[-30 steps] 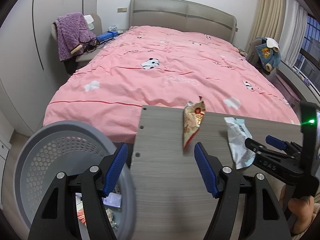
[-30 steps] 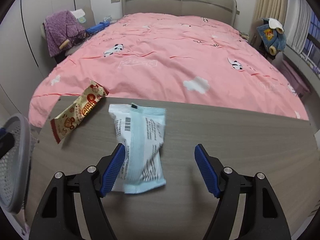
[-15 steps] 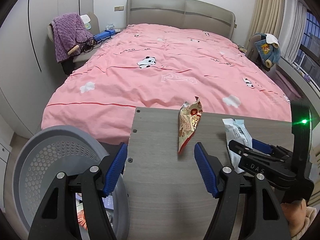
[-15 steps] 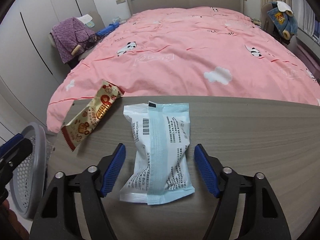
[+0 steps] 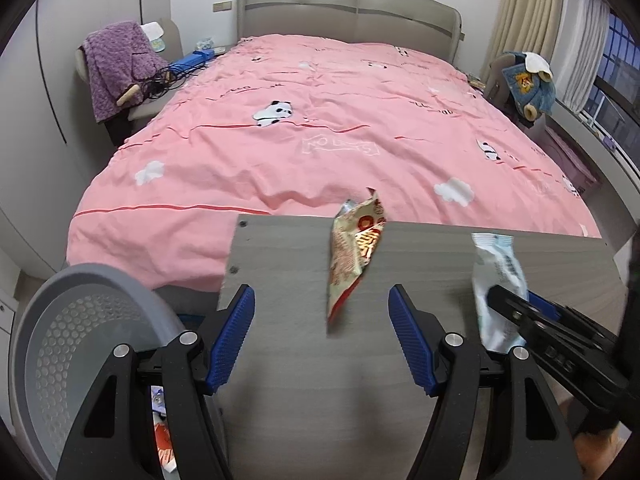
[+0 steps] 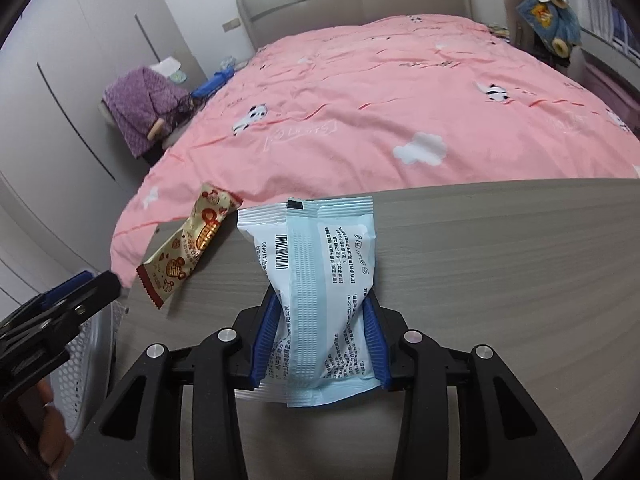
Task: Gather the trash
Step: 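Grasp the red-gold snack wrapper with the left gripper while the right gripper holds the packet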
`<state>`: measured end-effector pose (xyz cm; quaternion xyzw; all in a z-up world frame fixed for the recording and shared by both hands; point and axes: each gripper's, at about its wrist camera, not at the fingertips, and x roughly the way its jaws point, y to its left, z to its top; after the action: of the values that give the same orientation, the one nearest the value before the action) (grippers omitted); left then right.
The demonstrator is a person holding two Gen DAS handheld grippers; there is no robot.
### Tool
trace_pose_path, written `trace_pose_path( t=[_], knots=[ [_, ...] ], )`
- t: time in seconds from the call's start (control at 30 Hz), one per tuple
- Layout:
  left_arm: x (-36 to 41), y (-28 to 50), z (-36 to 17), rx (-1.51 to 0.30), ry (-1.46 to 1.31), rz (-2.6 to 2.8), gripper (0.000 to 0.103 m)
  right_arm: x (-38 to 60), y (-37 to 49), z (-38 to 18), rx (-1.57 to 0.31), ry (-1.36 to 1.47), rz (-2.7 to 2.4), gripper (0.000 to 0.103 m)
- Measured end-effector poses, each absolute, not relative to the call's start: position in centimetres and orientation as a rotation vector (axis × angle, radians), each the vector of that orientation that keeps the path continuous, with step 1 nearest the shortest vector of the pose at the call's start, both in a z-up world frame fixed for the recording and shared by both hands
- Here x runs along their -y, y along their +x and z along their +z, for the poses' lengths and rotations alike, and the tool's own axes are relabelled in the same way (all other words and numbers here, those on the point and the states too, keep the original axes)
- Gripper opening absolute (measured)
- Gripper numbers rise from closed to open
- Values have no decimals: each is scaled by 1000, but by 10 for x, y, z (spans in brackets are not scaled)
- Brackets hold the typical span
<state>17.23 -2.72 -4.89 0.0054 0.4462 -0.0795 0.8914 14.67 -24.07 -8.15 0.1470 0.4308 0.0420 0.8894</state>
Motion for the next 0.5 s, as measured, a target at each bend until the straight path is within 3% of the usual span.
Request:
trace_pose_path(
  t=[0.5],
  knots=[
    [65,230,-85,-1037,31,-144,66,271,115,-77,-823,415,128,39]
  ],
)
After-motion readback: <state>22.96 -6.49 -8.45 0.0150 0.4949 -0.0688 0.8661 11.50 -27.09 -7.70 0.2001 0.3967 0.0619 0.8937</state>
